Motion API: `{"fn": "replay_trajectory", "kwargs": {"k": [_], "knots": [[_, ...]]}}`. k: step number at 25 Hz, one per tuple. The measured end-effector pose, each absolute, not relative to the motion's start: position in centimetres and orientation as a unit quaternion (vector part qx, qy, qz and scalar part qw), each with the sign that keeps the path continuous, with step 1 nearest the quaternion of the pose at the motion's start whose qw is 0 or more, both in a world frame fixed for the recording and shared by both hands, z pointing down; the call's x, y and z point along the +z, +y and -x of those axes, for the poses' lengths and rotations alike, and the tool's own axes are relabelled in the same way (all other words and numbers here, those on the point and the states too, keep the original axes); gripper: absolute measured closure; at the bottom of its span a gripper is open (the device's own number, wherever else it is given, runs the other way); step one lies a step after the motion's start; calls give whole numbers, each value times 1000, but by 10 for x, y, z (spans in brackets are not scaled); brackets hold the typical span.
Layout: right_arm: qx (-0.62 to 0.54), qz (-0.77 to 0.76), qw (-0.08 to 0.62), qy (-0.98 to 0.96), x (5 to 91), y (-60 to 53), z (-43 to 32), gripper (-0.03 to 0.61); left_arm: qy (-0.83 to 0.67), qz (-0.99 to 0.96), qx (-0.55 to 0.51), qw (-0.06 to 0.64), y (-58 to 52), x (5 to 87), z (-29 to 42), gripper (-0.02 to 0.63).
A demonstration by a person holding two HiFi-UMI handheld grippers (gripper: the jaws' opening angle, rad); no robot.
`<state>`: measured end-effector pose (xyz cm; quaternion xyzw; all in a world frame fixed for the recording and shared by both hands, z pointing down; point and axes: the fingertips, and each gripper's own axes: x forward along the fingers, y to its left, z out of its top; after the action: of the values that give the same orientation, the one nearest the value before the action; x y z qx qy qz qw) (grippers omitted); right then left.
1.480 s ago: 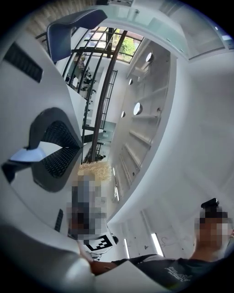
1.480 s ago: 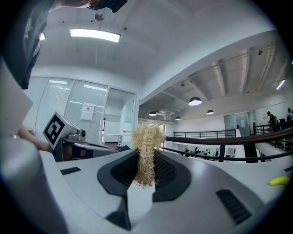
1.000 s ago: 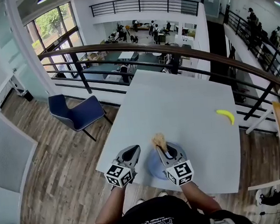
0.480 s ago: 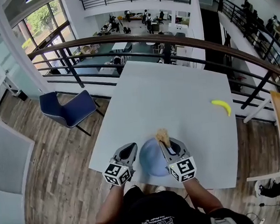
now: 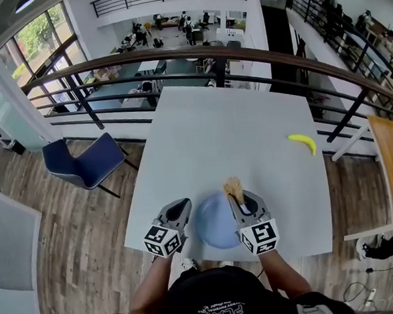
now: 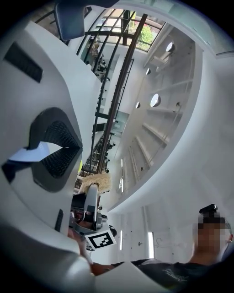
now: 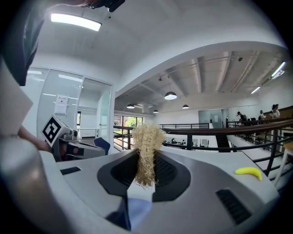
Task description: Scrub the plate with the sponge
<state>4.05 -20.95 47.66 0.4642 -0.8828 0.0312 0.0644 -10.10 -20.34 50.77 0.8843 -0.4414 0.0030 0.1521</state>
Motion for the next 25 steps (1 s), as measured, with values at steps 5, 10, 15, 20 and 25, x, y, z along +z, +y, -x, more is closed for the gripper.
{"fn": "replay_trajectory", "kwargs": {"k": [5, 10, 15, 20, 25], "knots": [[38, -488, 71, -869, 477, -215, -51, 506, -425, -891, 10, 156, -218, 509, 98, 601], [64, -508, 65, -857, 491, -212, -59, 506, -420, -893, 13, 162, -219, 522, 97, 601], [82, -518, 76, -848, 512, -206, -56, 506, -409, -896, 20, 169, -215, 535, 91, 601], [114, -526, 99, -837, 550, -192, -58, 506, -391, -900, 47, 187, -202, 564, 79, 601], [133, -520, 137, -833, 585, -182, -63, 506, -388, -896, 62, 206, -196, 588, 70, 601]]}}
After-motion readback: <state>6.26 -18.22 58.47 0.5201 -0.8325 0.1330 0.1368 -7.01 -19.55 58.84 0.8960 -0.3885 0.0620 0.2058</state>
